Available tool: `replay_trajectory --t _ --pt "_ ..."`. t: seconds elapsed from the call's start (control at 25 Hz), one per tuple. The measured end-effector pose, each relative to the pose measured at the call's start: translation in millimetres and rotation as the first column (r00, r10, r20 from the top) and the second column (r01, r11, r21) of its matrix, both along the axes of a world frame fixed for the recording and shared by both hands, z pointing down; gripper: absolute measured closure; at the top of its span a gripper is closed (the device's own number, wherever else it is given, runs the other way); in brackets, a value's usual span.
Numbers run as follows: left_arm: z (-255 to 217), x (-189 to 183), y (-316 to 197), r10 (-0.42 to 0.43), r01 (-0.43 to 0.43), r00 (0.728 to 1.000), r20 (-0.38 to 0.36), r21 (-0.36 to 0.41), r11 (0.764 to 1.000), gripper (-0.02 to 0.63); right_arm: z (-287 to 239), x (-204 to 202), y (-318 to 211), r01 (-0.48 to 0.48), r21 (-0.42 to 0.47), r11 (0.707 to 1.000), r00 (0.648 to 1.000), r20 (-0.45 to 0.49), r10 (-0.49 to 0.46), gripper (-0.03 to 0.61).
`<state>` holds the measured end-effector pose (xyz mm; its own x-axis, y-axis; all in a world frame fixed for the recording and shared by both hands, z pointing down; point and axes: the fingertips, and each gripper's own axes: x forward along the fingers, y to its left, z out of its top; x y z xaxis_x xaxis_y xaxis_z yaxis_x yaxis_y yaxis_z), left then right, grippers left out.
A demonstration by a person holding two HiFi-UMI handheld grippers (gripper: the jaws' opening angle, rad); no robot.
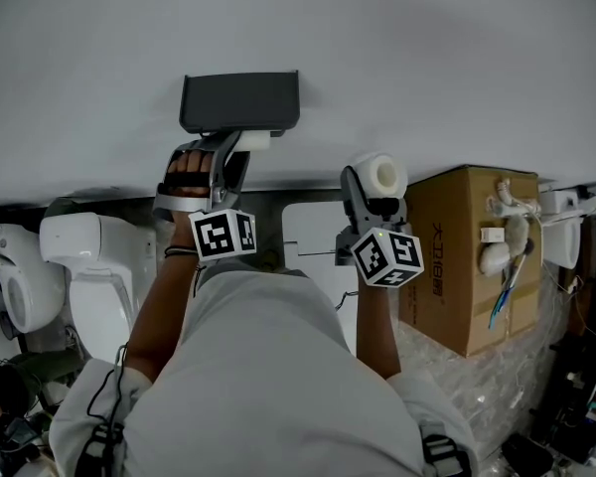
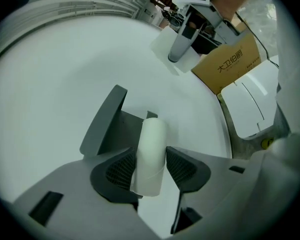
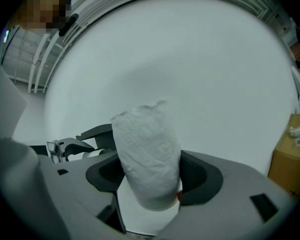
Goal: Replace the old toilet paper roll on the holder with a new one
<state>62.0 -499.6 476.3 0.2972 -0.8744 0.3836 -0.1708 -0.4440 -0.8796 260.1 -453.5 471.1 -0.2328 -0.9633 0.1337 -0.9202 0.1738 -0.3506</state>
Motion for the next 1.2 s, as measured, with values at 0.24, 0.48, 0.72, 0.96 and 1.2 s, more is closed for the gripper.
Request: replay_trajectory --t 0.24,0.48,0.72,0.96,1.2 --pt "2 15 -2 0.031 -0.032 0.999 0.029 0.018 0.999 0.402 7 15 12 -0.028 -0.022 0.999 1.000 0.010 0.029 0.259" --pt "3 37 -7 0.080 -0.081 0.996 0.036 0.023 0.996 0.405 7 30 19 -0.057 -0.020 0.998 0.998 0.008 0.057 0.259" --pt "4 69 -6 0.157 -0.158 0.987 0.033 0.018 0.987 0.410 9 47 30 -0.097 -0.033 0.995 0.995 0.005 0.097 0.259" --pt "2 110 1 0.261 -0.262 0.965 0.019 0.024 0.965 0.410 10 65 38 -0.143 -0.046 0.989 0.990 -0.004 0.143 0.259" --pt "-11 147 34 0.380 -0.381 0.920 -0.095 0.011 0.924 0.410 6 83 46 -0.197 -0.042 0.980 0.980 0.027 0.198 0.259"
